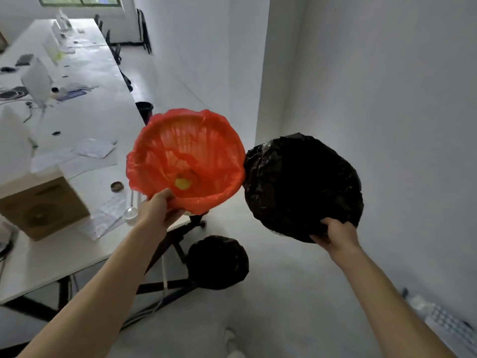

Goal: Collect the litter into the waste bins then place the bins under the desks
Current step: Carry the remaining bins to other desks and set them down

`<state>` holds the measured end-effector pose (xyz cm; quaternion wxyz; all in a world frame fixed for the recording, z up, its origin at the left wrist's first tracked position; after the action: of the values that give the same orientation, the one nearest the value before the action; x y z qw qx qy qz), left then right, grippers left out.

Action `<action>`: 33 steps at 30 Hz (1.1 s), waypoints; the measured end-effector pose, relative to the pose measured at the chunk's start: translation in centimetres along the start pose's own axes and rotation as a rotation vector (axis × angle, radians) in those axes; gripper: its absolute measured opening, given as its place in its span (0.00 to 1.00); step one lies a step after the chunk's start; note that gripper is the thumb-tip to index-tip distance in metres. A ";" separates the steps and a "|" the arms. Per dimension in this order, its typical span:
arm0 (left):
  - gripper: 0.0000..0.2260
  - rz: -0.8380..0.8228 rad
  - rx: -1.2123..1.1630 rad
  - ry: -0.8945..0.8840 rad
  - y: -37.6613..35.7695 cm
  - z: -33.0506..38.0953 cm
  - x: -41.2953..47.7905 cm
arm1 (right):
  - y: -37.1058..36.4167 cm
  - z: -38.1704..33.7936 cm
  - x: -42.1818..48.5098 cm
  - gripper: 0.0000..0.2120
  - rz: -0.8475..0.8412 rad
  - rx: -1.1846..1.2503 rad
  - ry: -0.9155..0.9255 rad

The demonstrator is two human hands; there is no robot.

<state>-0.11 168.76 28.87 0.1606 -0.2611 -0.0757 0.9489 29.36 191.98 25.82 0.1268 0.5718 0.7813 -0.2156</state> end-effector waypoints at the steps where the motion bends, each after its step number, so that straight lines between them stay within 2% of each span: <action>1: 0.09 -0.007 -0.019 -0.014 -2.9 0.8 2.7 | -0.9 -1.8 3.5 0.25 -0.011 0.006 -0.002; 6: 0.19 -0.015 -0.077 -0.011 -12.6 4.6 12.2 | -4.8 -8.9 15.6 0.23 -0.039 0.022 -0.021; 11: 0.20 0.024 -0.055 0.016 -22.7 8.6 20.5 | -6.7 -16.4 27.0 0.21 -0.064 0.006 -0.032; 14: 0.24 0.036 -0.083 0.017 -28.6 10.9 25.3 | -7.4 -19.4 34.0 0.20 -0.052 -0.011 -0.034; 20: 0.19 0.064 -0.187 0.013 -39.1 13.7 35.6 | -11.7 -24.6 51.8 0.18 -0.075 -0.096 -0.085; 27: 0.22 0.144 -0.188 0.051 -44.2 16.4 43.5 | -20.4 -29.2 65.0 0.16 -0.184 -0.195 -0.164; 33: 0.23 0.252 -0.209 0.014 -43.9 21.0 52.7 | -33.9 -30.8 72.5 0.15 -0.329 -0.256 -0.195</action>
<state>-42.16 226.72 31.96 0.0127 -0.2906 -0.1396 0.9465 -24.10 259.05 26.99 0.2363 0.3926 0.8690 -0.1869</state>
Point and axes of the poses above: each hand's wrist, its own x-axis towards the middle knuckle, its own y-axis out of the back of the hand, z = x × y, the point moved 1 cm from there along x, towards the middle knuckle, and after that the axes turned 4 degrees about -z, right-handed, at the moved point
